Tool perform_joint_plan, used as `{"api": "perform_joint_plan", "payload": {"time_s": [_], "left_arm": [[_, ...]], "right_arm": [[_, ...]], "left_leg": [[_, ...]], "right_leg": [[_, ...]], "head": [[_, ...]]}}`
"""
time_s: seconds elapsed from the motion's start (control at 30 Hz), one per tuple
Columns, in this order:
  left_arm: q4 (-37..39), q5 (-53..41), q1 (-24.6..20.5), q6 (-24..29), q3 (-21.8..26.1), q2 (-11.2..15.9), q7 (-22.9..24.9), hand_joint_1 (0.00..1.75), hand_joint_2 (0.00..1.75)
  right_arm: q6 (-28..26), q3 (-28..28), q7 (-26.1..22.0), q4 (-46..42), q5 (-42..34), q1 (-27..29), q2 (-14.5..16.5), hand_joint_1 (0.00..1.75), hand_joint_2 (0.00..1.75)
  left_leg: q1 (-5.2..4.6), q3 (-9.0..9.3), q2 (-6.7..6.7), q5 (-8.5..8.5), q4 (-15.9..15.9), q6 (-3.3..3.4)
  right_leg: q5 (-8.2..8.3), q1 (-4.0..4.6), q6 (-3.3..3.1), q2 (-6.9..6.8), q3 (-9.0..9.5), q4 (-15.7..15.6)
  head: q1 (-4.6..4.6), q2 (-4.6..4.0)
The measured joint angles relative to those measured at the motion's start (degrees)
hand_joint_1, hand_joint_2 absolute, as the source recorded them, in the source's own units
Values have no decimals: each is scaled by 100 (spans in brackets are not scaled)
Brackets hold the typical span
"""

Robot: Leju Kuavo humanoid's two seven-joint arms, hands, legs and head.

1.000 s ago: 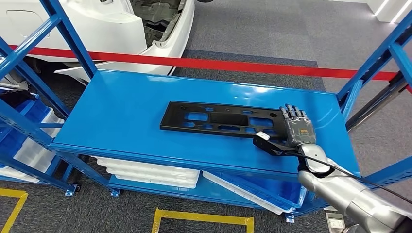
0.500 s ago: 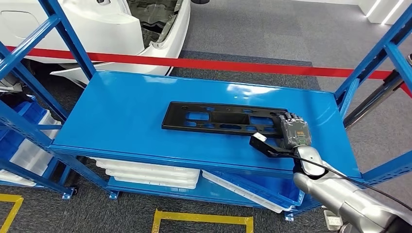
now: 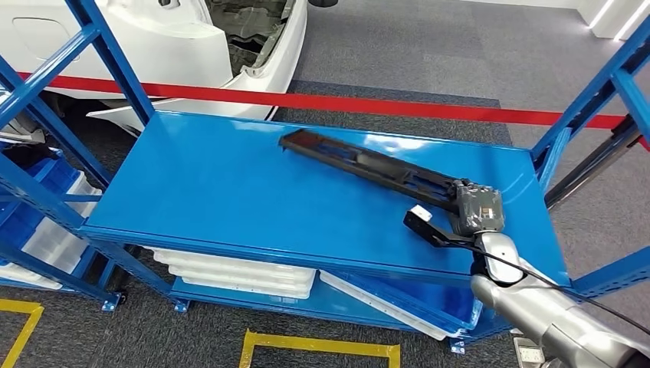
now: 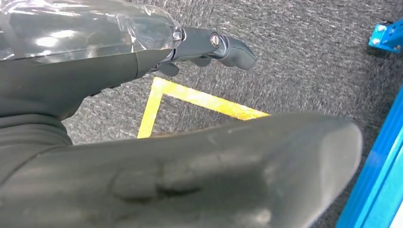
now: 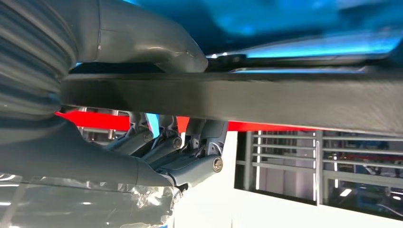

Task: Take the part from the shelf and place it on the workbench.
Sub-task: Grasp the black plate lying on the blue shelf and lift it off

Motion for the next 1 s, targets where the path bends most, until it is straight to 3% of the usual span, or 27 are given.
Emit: {"api": "perform_joint_plan", "payload": {"time_s": [0.07, 0.13, 0.17, 0.2, 0.23, 0.3, 0.37, 0.47, 0.53, 0.63, 0.67, 0.7, 0.73, 0.77, 0.83, 0.87, 0.93, 1.0], "left_arm": [[-7, 4, 1, 13, 0, 3, 4, 0, 0], [-11, 9, 12, 19, 0, 5, 9, 0, 0], [-14, 13, 21, 21, -1, 7, 12, 0, 0], [-15, 20, 30, 24, -1, 10, 14, 0, 0], [-15, 31, 36, 27, -1, 16, 16, 0, 0], [-17, 51, 40, 36, -1, 31, 20, 0, 0], [-34, 62, 39, 42, -6, 37, 26, 0, 0], [-59, 81, 56, 43, -14, 39, 41, 0, 0], [-64, 99, 51, 44, -18, 41, 56, 0, 0], [-91, 114, 42, 45, -32, 43, 72, 0, 0], [-99, 117, 42, 45, -38, 43, 73, 0, 0], [-104, 120, 40, 45, -43, 43, 73, 0, 0], [-108, 122, 36, 45, -45, 43, 72, 0, 0], [-115, 121, 28, 44, -46, 43, 72, 0, 0], [-135, 106, 0, 27, -48, 42, 72, 0, 0], [-143, 90, -17, 9, -50, 42, 72, 0, 0], [-148, 58, -52, -42, -55, 34, 85, 0, 0], [-148, 44, -84, -74, -60, 26, 104, 0, 0]], "right_arm": [[-17, -51, 15, -11, 23, 20, -5, 175, 175], [-18, -86, 28, -14, 45, 61, -6, 175, 175], [-18, -98, 37, -17, 71, 87, -6, 175, 175], [-19, -111, 48, -24, 111, 112, -6, 175, 175], [-20, -126, 63, -35, 163, 132, -6, 175, 175], [-23, -169, 109, -83, 319, 169, -7, 175, 175], [-17, -226, 193, -181, 588, 209, -29, 175, 175], [89, -305, 388, -466, 1274, 308, -103, 175, 175], [274, -363, 532, -747, 1811, 369, -171, 175, 175], [628, -443, 657, -1194, 2500, 396, -237, 175, 175], [755, -455, 673, -1345, 2713, 398, -244, 175, 175], [864, -460, 681, -1492, 2886, 400, -249, 175, 175], [950, -462, 686, -1629, 3015, 400, -255, 175, 175], [1028, -464, 688, -1763, 3127, 399, -266, 175, 175], [1191, -479, 690, -2038, 3371, 385, -300, 175, 175], [1286, -485, 691, -2181, 3524, 370, -314, 175, 175], [1479, -491, 705, -2476, 3831, 340, -323, 175, 175], [1631, -491, 721, -2761, 4080, 334, -325, 175, 175]], "left_leg": [[-8, -129, 8, -267, 381, -46], [-9, -423, 10, -634, 1087, -69], [-8, -540, 10, -732, 1364, -77], [-5, -577, 10, -728, 1472, -82], [1, -515, 10, -615, 1361, -84], [27, -194, 8, -270, 703, -85], [37, 16, -6, -104, 183, -55], [14, 13, -10, -96, 91, 46], [26, 16, 0, -70, 62, 116], [31, 15, 13, -55, 45, 164], [28, 15, 17, -58, 45, 169], [25, 18, 20, -62, 46, 173], [23, 23, 20, -65, 46, 177], [22, 33, 16, -70, 46, 178], [12, 46, 4, -82, 44, 169], [6, 43, -3, -83, 41, 156], [-2, 26, -5, -72, 25, 106], [-5, 29, -2, -89, 25, 33]], "right_leg": [[41, -28, -64, -14, 31, -65], [43, -18, -88, -22, 29, -61], [40, -16, -91, -23, 25, -51], [35, -18, -89, -21, 23, -39], [26, -23, -81, -16, 21, -23], [-12, -36, -40, 0, 13, 33], [-59, -20, 22, 17, -33, 132], [-68, -22, 95, 29, -75, 171], [-187, -37, 138, 18, -128, 320], [-695, -43, 190, 4, -543, 1270], [-809, -44, 195, 4, -700, 1606], [-819, -43, 192, 4, -787, 1779], [-709, -43, 177, 4, -768, 1720], [-504, -40, 153, 4, -648, 1438], [-114, -16, 98, 4, -307, 644], [-18, 3, 74, 5, -192, 362], [-21, 37, 42, 12, -127, 177], [-12, 16, 0, 11, -108, 97]], "head": [[-46, 0], [-85, 0], [-90, 0], [-93, 0], [-96, 0], [-104, 0], [-110, 0], [-96, 0], [-70, 0], [9, 0], [24, 0], [33, 0], [39, 0], [44, 0], [54, 0], [59, 0], [59, 0], [53, 0]]}}
